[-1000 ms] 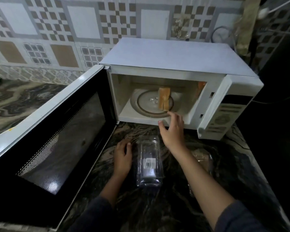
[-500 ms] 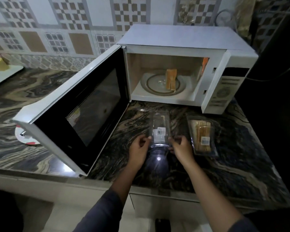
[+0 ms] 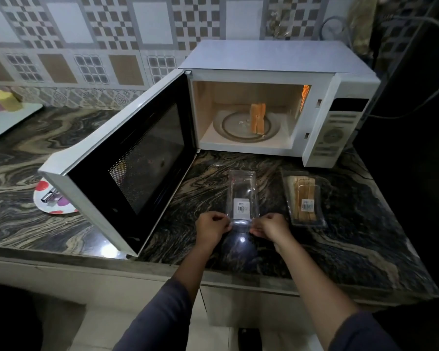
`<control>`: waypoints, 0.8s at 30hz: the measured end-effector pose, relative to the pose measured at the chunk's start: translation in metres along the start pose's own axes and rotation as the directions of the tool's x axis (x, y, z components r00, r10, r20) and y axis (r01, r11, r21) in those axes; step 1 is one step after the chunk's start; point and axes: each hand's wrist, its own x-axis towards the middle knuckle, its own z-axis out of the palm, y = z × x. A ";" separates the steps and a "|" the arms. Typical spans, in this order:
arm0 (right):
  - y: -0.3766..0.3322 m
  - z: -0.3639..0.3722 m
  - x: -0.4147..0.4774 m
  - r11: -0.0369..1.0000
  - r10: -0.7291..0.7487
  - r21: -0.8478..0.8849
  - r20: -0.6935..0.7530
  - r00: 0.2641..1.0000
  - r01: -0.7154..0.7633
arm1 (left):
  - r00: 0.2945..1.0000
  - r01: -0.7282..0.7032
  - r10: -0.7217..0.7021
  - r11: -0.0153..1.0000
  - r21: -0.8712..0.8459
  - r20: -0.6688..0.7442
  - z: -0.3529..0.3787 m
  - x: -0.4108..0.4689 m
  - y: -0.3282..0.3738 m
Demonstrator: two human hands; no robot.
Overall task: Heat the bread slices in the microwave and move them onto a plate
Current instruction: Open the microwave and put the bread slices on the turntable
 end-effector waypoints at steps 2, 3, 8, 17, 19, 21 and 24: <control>-0.002 0.000 -0.005 1.000 0.011 0.015 0.007 1.000 -0.011 | 1.000 -0.008 0.008 1.000 0.028 -0.008 0.000 0.000 0.000; -0.003 0.000 -0.007 1.000 0.022 0.021 0.007 1.000 -0.023 | 1.000 -0.017 0.017 0.999 0.046 -0.015 0.000 0.001 -0.001; -0.006 0.002 -0.011 0.996 0.071 0.055 -0.019 0.997 -0.070 | 0.996 -0.067 0.074 0.985 0.159 -0.041 0.001 -0.004 -0.003; -0.006 0.003 -0.020 0.973 0.073 0.213 0.054 0.996 -0.083 | 0.991 -0.062 0.095 0.950 0.306 -0.094 -0.002 -0.010 -0.001; -0.006 0.002 -0.021 0.974 0.066 0.209 0.088 0.994 -0.083 | 0.992 -0.046 0.078 0.953 0.298 -0.098 -0.001 -0.014 0.002; -0.004 0.000 -0.018 0.976 0.059 0.203 0.081 0.995 -0.075 | 0.994 -0.008 0.035 0.969 0.248 -0.105 0.001 -0.015 0.002; -0.002 -0.001 -0.014 0.981 0.073 0.176 0.066 0.995 -0.084 | 0.990 0.068 -0.043 0.978 0.196 -0.133 0.005 -0.015 0.003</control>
